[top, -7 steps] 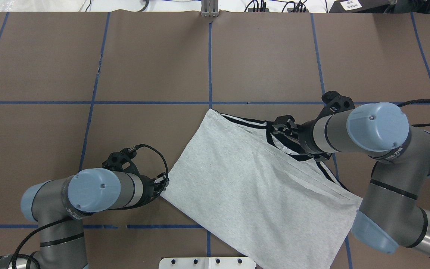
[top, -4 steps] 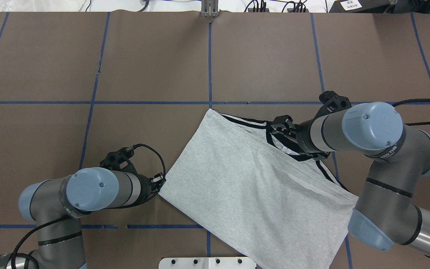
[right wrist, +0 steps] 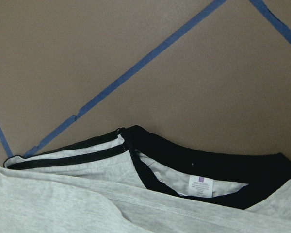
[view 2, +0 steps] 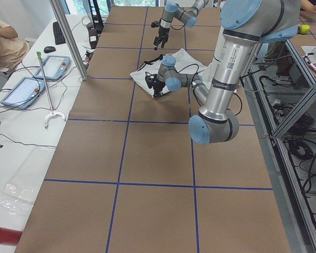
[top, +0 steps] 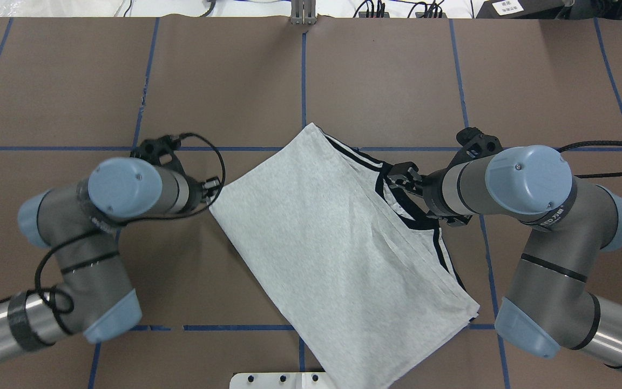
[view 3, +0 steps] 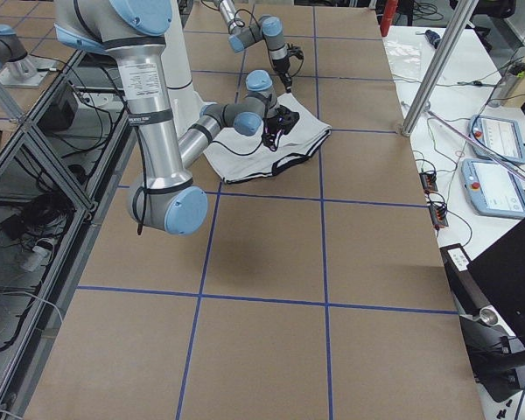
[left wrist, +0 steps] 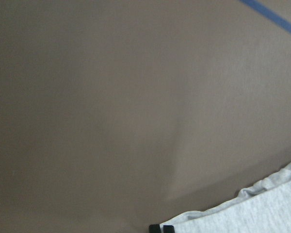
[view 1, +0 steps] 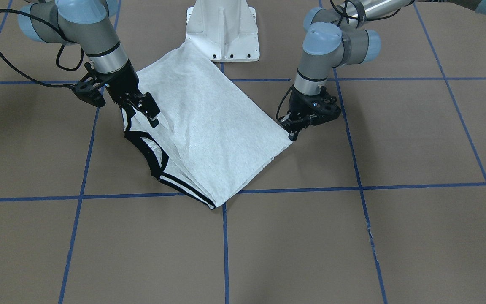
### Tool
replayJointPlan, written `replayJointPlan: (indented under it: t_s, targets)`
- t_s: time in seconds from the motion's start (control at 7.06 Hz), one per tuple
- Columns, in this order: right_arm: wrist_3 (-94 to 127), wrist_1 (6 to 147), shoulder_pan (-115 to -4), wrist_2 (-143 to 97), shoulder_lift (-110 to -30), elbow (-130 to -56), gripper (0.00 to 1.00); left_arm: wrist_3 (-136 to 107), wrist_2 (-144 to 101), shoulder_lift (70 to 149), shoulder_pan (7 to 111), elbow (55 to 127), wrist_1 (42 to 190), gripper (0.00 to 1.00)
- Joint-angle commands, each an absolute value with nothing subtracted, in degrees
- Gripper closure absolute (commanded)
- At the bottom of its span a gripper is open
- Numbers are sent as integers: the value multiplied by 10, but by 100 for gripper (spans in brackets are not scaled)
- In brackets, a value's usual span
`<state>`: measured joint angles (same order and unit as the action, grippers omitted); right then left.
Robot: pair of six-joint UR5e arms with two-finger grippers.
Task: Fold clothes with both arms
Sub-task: 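Rotate the shirt upright with both grippers, pulling the collar edge farther away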
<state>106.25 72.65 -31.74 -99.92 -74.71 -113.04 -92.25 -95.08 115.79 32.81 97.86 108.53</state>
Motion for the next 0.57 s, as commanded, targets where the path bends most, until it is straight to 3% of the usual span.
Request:
replayJointPlan:
  t_s: [0.0, 0.42]
  targets:
    - [1063, 724, -318, -996, -744, -1130, 0, -878, -954, 1290, 437, 794, 1132, 100]
    - [1064, 724, -317, -994, -721, -1129, 0, -882, -954, 1387, 468, 629, 1238, 100]
